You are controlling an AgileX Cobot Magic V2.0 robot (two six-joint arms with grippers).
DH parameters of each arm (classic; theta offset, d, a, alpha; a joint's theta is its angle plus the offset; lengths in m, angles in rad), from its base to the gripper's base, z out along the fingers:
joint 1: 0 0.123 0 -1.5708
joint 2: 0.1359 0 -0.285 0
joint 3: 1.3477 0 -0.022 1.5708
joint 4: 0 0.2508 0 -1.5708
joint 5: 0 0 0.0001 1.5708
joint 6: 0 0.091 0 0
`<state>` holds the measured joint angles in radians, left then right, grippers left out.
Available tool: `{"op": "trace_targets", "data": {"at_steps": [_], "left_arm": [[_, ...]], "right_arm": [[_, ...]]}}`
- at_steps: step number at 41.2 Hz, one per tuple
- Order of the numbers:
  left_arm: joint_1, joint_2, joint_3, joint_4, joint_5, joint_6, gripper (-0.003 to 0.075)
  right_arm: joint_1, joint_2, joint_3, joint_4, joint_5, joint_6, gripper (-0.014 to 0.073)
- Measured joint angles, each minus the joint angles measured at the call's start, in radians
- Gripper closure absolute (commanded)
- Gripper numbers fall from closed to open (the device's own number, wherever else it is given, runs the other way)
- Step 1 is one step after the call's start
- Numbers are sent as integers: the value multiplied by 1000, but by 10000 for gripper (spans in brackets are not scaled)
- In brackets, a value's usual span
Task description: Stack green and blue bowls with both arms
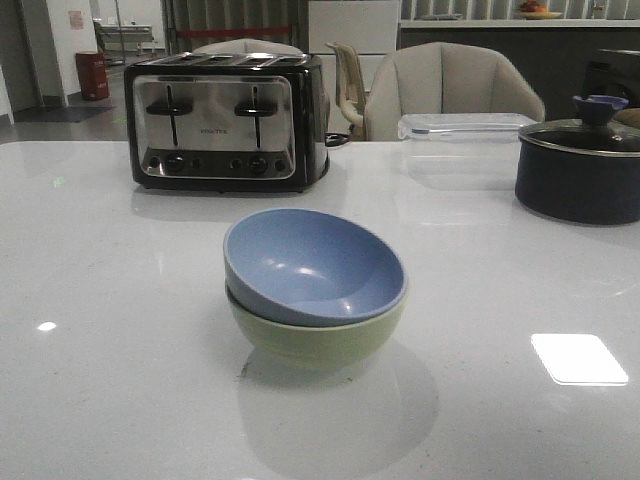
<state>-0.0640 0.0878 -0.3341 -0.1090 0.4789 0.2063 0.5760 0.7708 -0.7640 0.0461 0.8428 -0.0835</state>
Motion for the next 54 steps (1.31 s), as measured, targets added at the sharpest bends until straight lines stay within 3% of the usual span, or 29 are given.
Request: {"op": "trace_targets", "data": {"at_steps": [4, 8, 14, 22, 54], "left_arm": [[5, -40, 107, 125, -93, -147, 622], [5, -58, 195, 173, -201, -206, 622], [5, -78, 300, 172, -354, -226, 622], [10, -93, 339, 154, -453, -230, 622], [9, -93, 339, 152, -469, -230, 622]], "right_arm": [[0, 0, 0, 0, 0, 0, 554], [0, 0, 0, 0, 0, 0, 554], [0, 0, 0, 0, 0, 0, 554], [0, 0, 0, 0, 0, 0, 554], [0, 0, 0, 0, 0, 0, 554]]}}
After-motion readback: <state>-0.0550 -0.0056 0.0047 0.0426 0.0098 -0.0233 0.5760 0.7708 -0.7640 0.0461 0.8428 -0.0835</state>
